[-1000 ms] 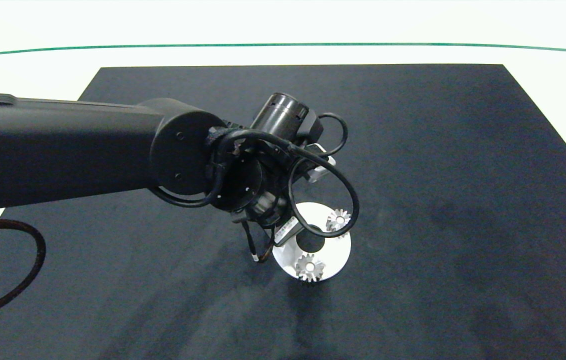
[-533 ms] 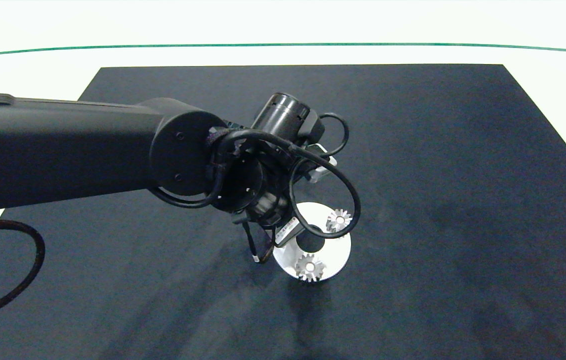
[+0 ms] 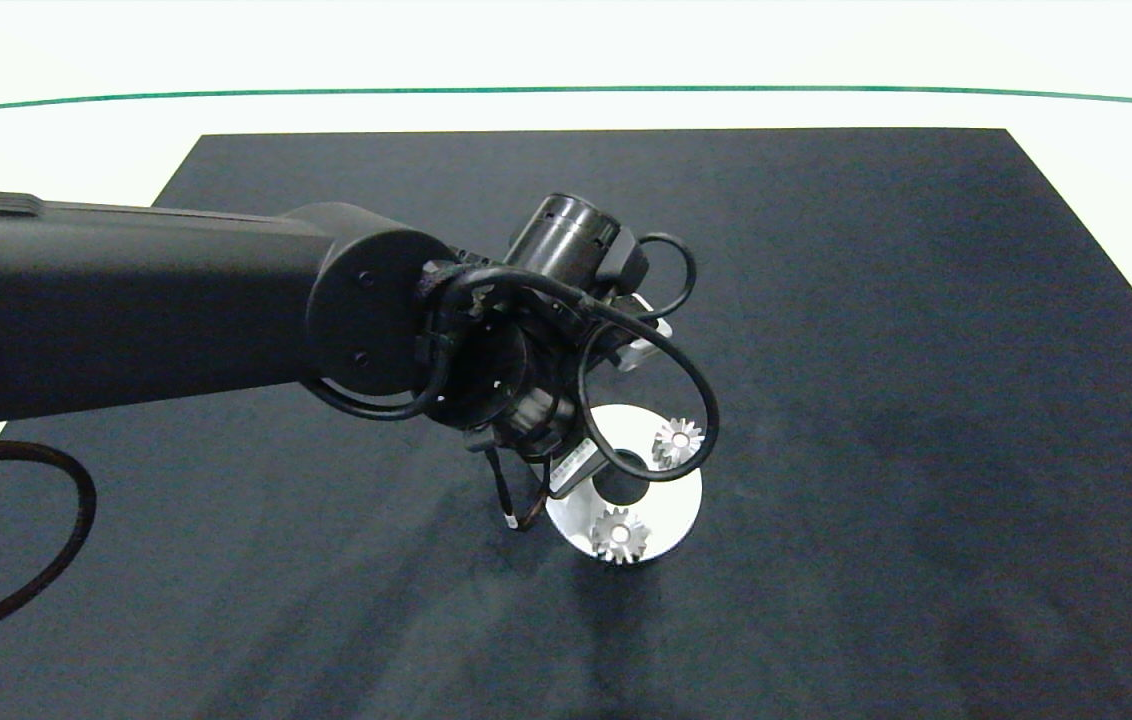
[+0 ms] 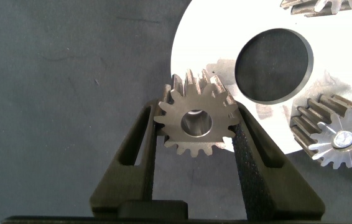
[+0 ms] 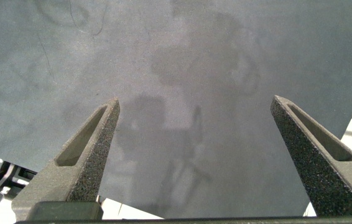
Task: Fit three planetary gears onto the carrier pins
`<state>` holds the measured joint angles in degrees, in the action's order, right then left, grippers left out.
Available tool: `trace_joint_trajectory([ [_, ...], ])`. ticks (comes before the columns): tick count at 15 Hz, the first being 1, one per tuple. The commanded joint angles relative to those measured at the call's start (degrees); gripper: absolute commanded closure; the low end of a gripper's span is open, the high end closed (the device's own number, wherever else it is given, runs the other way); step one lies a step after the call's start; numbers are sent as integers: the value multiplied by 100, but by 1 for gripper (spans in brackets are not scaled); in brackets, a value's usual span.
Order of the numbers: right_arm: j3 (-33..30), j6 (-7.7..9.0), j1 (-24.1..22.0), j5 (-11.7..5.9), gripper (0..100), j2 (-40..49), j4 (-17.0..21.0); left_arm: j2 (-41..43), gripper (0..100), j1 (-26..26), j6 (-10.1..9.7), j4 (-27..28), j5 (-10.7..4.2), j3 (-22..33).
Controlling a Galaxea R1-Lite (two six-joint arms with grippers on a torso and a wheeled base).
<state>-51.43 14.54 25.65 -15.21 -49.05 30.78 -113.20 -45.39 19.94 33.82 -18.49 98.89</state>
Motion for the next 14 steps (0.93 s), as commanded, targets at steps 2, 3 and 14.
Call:
trace_joint_trajectory([
  [2,2,13,2,-8,0,-16,16,-62,100,3,27,11,-14,51],
  [3,2,5,2,-8,0,-16,16,-62,100,3,36,11,-14,60],
  [14,2,5,2,-8,0,-8,16,-62,0,3,89,11,-14,69],
])
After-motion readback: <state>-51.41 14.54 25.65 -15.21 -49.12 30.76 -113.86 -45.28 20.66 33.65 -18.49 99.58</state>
